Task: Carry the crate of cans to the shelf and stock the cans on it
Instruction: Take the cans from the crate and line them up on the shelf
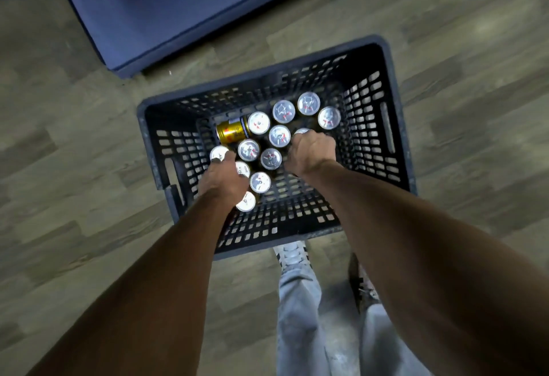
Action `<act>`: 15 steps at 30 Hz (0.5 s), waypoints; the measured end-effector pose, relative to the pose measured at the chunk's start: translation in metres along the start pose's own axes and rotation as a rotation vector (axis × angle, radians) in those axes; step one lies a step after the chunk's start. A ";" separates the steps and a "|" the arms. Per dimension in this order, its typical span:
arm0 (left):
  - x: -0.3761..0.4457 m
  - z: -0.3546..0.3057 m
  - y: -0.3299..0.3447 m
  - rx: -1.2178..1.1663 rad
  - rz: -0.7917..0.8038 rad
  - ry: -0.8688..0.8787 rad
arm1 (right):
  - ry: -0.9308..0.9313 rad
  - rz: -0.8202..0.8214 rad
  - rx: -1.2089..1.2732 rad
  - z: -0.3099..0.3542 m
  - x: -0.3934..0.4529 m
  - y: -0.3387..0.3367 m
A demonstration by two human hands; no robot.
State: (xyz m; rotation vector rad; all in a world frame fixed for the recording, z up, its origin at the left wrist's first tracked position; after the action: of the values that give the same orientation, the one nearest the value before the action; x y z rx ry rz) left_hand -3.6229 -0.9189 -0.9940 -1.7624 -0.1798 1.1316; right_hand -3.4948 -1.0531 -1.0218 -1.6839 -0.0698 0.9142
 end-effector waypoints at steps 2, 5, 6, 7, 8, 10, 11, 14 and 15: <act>-0.003 -0.008 -0.039 -0.011 -0.024 0.000 | -0.027 -0.024 0.030 -0.003 0.005 -0.046; -0.009 -0.027 -0.109 -0.050 -0.102 0.003 | -0.051 -0.051 0.117 -0.008 0.002 -0.130; -0.015 -0.035 -0.132 -0.063 -0.111 -0.001 | -0.061 -0.060 0.154 -0.010 -0.003 -0.158; -0.023 -0.044 -0.153 -0.077 -0.112 -0.002 | -0.076 -0.070 0.186 -0.011 -0.010 -0.186; -0.032 -0.055 -0.176 -0.095 -0.115 0.004 | -0.091 -0.082 0.210 -0.012 -0.017 -0.214; -0.052 -0.082 -0.223 -0.128 -0.122 0.038 | -0.124 -0.134 0.228 -0.019 -0.029 -0.275; -0.063 -0.094 -0.250 -0.150 -0.130 0.052 | -0.131 -0.175 0.246 -0.024 -0.035 -0.308; -0.098 -0.126 -0.337 -0.243 -0.182 0.101 | -0.181 -0.273 0.337 -0.036 -0.058 -0.419; -0.111 -0.133 -0.365 -0.270 -0.200 0.107 | -0.214 -0.283 0.368 -0.037 -0.069 -0.456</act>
State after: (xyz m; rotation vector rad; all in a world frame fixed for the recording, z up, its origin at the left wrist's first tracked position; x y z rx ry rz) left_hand -3.4534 -0.8882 -0.6281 -1.9867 -0.4507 0.8987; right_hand -3.3360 -0.9628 -0.5966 -1.1970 -0.2613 0.8307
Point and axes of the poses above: each hand's wrist, its own x-axis towards the middle knuckle, its own y-axis out of the palm, z = x × y, the point moved 8 cm from there along x, towards the middle knuckle, and after that the axes turned 12 degrees about -z, right-handed, at the moved point
